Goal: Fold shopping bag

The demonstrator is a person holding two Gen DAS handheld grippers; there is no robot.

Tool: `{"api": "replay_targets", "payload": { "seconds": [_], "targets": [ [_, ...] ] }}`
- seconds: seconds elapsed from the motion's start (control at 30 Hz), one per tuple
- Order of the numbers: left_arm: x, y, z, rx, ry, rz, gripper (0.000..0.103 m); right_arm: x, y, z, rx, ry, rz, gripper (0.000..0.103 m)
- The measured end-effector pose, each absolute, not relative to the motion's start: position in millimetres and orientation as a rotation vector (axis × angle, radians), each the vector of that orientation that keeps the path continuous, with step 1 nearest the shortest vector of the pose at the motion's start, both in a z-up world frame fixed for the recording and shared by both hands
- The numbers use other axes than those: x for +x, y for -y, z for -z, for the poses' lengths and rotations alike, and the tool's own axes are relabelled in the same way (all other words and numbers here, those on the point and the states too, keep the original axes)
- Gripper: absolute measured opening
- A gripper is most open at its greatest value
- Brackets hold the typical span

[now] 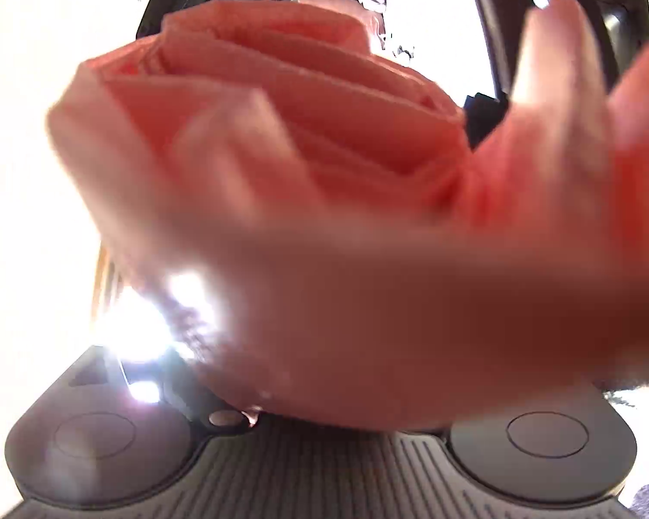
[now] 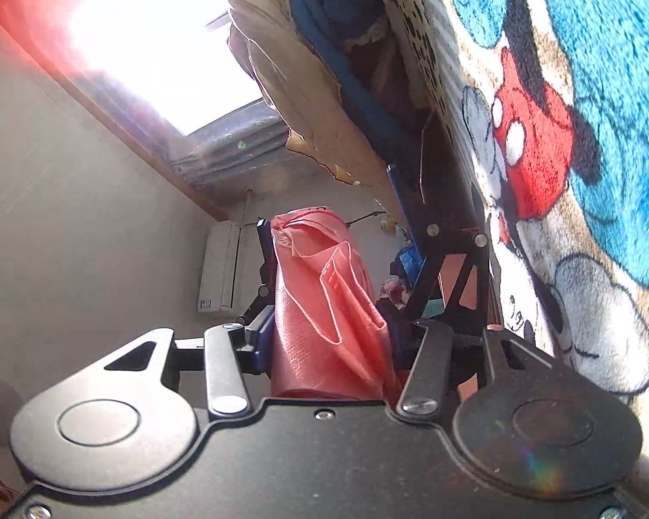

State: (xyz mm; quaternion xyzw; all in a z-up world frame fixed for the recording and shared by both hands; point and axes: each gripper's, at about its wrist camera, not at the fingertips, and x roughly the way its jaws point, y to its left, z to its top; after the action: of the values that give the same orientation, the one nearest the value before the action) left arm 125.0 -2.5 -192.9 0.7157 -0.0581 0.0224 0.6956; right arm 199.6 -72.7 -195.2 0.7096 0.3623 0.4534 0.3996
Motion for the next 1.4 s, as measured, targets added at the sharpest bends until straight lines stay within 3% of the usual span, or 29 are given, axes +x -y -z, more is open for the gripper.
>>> {"api": "replay_targets", "payload": {
  "seconds": [0.27, 0.5, 0.87, 1.2, 1.4],
  "targets": [
    [132, 58, 183, 1.666, -0.015, -0.028, 0.088, 190, 82, 179, 1.98, -0.838, -0.972, 0.055],
    [132, 88, 197, 2.002, 0.129, 0.097, 0.088, 198, 99, 179, 2.177, -0.749, -0.872, 0.055],
    [184, 170, 137, 1.922, 0.084, -0.086, 0.09, 250, 124, 137, 2.326, -0.389, -0.85, 0.052],
    [203, 200, 129, 1.686, -0.032, -0.07, 0.098, 242, 155, 167, 2.377, -0.403, -0.87, 0.049],
    [203, 211, 137, 1.925, 0.069, -0.094, 0.098, 250, 198, 157, 2.156, -0.426, -0.978, 0.051]
  ]
}}
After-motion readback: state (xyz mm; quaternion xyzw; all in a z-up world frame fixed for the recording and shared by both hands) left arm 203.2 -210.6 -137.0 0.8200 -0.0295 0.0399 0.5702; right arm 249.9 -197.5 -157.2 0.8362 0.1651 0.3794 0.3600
